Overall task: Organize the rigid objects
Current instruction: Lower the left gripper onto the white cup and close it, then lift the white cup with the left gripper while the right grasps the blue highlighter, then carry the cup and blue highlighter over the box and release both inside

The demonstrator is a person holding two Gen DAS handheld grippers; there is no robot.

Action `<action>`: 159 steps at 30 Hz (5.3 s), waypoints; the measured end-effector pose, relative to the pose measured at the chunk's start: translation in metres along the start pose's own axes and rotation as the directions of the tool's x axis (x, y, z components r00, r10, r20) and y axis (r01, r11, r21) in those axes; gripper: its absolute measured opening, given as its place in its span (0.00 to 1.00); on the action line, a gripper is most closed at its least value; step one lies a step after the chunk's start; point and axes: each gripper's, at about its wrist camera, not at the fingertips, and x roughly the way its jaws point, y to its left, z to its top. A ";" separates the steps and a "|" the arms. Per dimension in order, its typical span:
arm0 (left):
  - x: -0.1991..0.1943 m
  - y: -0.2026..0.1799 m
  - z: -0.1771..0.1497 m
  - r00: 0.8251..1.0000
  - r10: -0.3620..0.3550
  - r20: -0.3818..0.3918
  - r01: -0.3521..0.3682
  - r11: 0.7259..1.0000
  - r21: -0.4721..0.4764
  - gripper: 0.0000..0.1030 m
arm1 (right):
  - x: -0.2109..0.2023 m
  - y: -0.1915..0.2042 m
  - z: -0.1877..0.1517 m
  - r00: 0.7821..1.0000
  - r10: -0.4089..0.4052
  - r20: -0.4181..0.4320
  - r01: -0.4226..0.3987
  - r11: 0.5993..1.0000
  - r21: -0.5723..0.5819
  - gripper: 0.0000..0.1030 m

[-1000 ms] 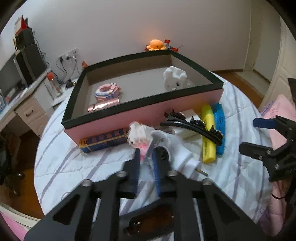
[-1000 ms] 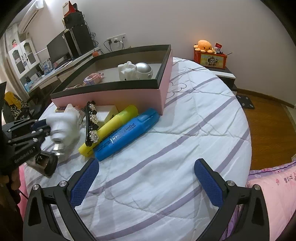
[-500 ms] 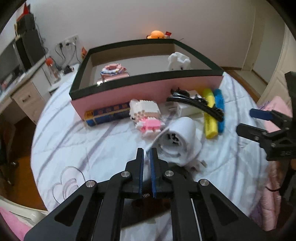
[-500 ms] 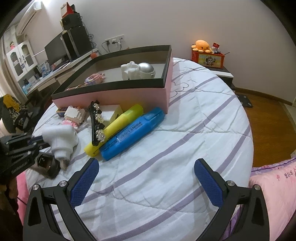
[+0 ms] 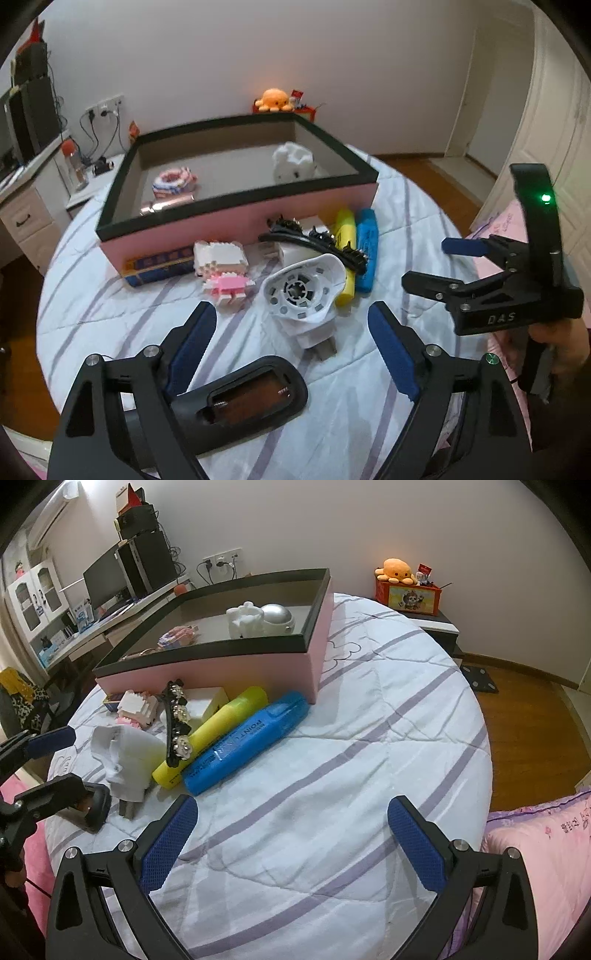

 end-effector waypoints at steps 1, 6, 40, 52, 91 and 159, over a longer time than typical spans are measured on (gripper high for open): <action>0.006 -0.001 0.001 1.000 0.003 -0.011 -0.003 1.000 -0.003 0.83 | 0.001 -0.001 0.000 1.000 0.000 -0.001 0.000 1.000 0.002 1.00; 0.031 -0.003 0.002 0.997 -0.007 -0.071 0.005 0.999 -0.037 0.71 | 0.003 -0.007 -0.002 1.000 0.007 -0.008 -0.007 1.000 0.006 1.00; -0.006 0.073 -0.012 0.996 0.084 -0.027 -0.087 0.985 -0.150 0.51 | 0.035 0.029 0.016 0.986 -0.164 -0.033 0.161 0.984 -0.080 1.00; 0.021 0.093 -0.021 0.992 0.108 -0.070 -0.120 0.972 -0.202 0.51 | 0.018 -0.008 0.018 0.988 -0.156 0.004 0.156 0.988 -0.014 0.89; -0.043 0.072 -0.006 0.987 0.143 0.076 -0.129 0.979 -0.158 0.50 | -0.053 0.004 0.026 0.979 0.080 0.187 -0.077 0.997 -0.026 0.26; 0.062 0.110 0.122 0.974 0.224 -0.039 -0.228 0.957 -0.179 0.99 | 0.074 0.063 0.166 0.981 0.192 0.011 -0.188 0.968 -0.164 0.49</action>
